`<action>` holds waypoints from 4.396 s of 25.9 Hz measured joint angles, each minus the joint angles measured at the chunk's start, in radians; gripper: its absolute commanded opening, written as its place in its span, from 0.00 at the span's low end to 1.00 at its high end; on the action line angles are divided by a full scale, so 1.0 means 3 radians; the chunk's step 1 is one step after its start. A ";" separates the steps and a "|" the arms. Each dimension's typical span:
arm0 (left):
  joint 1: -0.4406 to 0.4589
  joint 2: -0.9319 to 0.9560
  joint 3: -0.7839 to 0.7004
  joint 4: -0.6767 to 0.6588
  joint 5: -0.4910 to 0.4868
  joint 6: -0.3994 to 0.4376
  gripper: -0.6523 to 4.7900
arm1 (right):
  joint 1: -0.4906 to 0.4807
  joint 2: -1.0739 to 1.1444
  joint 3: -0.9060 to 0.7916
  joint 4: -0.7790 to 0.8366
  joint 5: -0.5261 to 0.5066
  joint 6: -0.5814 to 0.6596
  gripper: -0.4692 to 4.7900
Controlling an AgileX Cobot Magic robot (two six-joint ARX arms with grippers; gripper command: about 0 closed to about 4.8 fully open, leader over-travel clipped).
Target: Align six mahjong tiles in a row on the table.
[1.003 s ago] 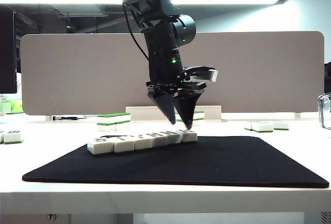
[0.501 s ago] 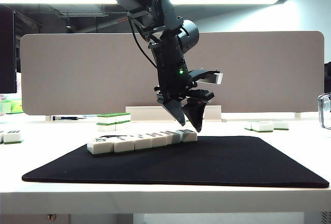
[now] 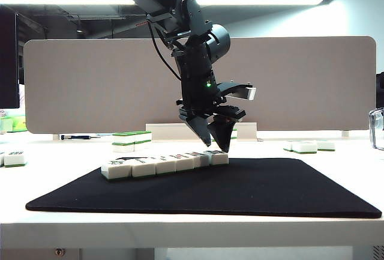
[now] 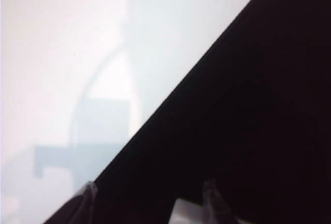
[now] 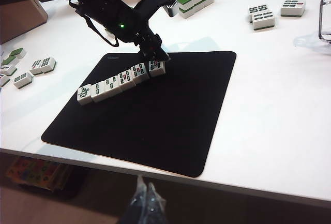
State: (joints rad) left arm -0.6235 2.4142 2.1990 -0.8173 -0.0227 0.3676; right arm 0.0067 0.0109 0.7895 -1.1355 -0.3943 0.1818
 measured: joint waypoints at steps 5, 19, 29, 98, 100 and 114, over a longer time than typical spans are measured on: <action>0.0006 0.0000 0.0001 -0.0092 -0.0089 -0.0005 0.62 | 0.0000 0.0000 0.0000 0.0000 0.0000 0.0000 0.09; -0.0067 -0.0575 0.0004 -0.0504 -0.0150 -0.0005 0.36 | 0.0000 0.0000 0.0000 0.0001 -0.0024 0.0000 0.09; -0.0052 -0.1460 -0.0118 -0.2063 -0.0093 -0.0584 0.15 | 0.0000 0.0000 0.0001 -0.0015 -0.0268 0.0003 0.09; 0.1611 -0.6063 -0.6446 0.2542 -0.1096 -0.1916 0.15 | 0.0001 0.0000 0.0001 -0.0107 -0.0593 0.0003 0.09; 0.1672 -0.6259 -0.6605 0.2588 -0.1097 -0.1916 0.15 | 0.0001 0.0000 0.0001 -0.0107 -0.0594 0.0003 0.09; 0.2275 -0.7369 -0.7318 0.2508 -0.0693 -0.1783 0.15 | 0.0001 0.0000 0.0001 -0.0107 -0.0594 0.0003 0.09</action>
State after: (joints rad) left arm 0.0589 0.2035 0.0036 -0.0650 -0.2306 -0.1673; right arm 0.0071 0.0109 0.7898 -1.1675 -0.5724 0.1825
